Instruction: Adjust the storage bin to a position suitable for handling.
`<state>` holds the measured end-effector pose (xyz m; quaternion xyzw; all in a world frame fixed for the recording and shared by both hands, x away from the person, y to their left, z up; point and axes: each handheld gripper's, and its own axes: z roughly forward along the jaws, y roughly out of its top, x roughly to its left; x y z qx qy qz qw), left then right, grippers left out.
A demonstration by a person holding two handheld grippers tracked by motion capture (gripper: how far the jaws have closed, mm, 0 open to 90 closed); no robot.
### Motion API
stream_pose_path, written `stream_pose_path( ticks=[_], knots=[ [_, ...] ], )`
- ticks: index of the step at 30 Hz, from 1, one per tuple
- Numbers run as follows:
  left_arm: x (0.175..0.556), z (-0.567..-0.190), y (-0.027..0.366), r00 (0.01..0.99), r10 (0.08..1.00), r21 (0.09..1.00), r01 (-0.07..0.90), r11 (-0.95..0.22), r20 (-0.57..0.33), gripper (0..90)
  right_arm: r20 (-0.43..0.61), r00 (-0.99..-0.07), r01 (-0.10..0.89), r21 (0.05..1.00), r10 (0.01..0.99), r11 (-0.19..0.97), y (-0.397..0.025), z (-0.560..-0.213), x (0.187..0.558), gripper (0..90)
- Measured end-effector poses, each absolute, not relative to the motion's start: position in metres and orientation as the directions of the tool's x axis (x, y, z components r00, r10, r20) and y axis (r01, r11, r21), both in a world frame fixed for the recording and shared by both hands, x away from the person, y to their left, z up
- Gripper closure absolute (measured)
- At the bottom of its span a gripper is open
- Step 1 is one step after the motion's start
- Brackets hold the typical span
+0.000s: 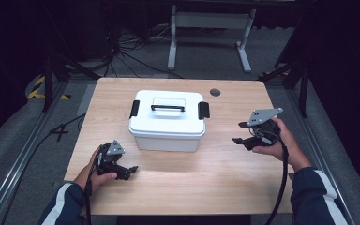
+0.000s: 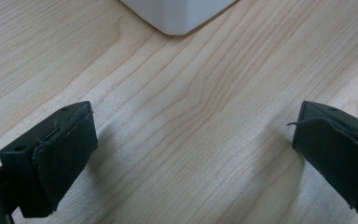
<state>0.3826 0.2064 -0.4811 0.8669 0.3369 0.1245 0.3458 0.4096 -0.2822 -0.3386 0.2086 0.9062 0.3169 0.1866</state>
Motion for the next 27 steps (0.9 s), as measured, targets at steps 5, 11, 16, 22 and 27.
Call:
stream_pose_path(
  ticks=[5, 11, 16, 22, 27],
  knots=[
    [0.383, -0.481, 0.206, 0.742, 0.67, 0.683, 0.498, -0.534, -0.017, 0.3, -0.223, -0.844, 0.245, 0.649, 0.488, 0.72, -0.275, -0.328, 0.412, 37.1],
    [0.382, -0.481, 0.206, 0.742, 0.671, 0.683, 0.498, -0.533, -0.017, 0.3, -0.261, -0.849, 0.219, 0.617, 0.46, 0.756, -0.265, -0.317, 0.417, 39.6],
    [0.382, -0.481, 0.206, 0.741, 0.671, 0.683, 0.499, -0.533, -0.018, 0.3, -0.261, -0.859, 0.196, 0.628, 0.441, 0.753, -0.255, -0.304, 0.422, 39.6],
    [0.382, -0.481, 0.206, 0.742, 0.671, 0.683, 0.498, -0.533, -0.017, 0.3, -0.284, -0.869, 0.163, 0.608, 0.405, 0.777, -0.238, -0.293, 0.427, 38.7],
    [0.382, -0.481, 0.206, 0.742, 0.671, 0.684, 0.498, -0.533, -0.017, 0.3, -0.301, -0.875, 0.133, 0.603, 0.379, 0.786, -0.221, -0.282, 0.433, 38.4]
  ],
)
